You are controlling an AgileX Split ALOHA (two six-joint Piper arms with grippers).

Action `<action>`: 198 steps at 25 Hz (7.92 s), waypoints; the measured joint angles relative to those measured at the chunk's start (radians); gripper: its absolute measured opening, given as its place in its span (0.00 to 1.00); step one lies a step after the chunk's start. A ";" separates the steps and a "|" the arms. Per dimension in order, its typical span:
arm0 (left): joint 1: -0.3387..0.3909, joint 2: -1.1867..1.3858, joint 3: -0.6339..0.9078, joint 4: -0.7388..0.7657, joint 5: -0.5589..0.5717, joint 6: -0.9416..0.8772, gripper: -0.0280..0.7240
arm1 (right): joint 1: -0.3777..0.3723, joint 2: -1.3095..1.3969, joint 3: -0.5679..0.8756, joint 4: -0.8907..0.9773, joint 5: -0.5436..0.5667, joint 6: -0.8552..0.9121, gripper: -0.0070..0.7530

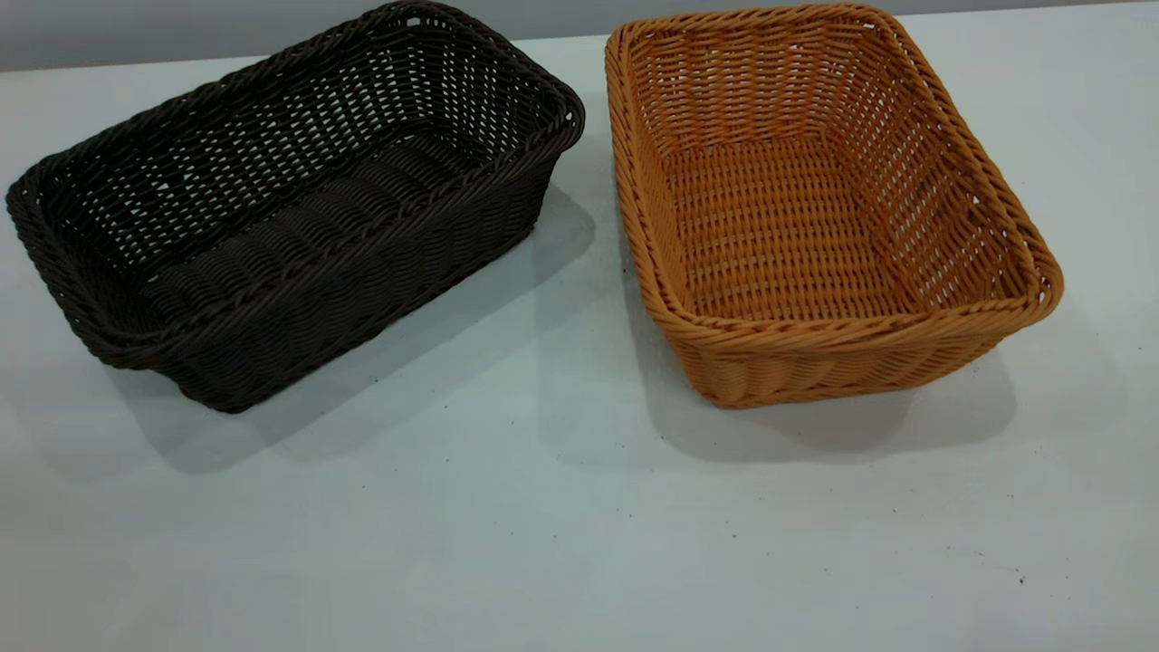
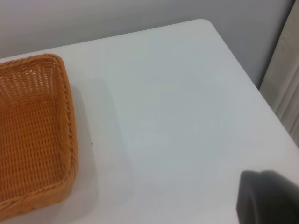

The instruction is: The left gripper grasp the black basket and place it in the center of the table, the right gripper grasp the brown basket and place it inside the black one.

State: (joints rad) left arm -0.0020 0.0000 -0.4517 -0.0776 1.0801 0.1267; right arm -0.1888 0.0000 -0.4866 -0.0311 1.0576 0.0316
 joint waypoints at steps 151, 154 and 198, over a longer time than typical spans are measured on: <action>-0.001 0.904 -0.268 -0.282 -0.558 0.379 0.48 | 0.491 1.825 -0.072 1.776 -0.579 -0.180 0.56; -0.001 0.904 -0.268 -0.282 -0.558 0.379 0.48 | 0.491 1.853 -0.094 1.776 -0.599 -0.182 0.56; -0.001 0.903 -0.261 -0.283 -0.490 0.378 0.47 | 0.490 1.929 -0.160 1.775 -0.647 -0.203 0.35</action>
State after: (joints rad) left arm -0.0029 0.9031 -0.7130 -0.3610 0.5901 0.5051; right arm 0.3008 1.9290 -0.6464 1.7438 0.4104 -0.1715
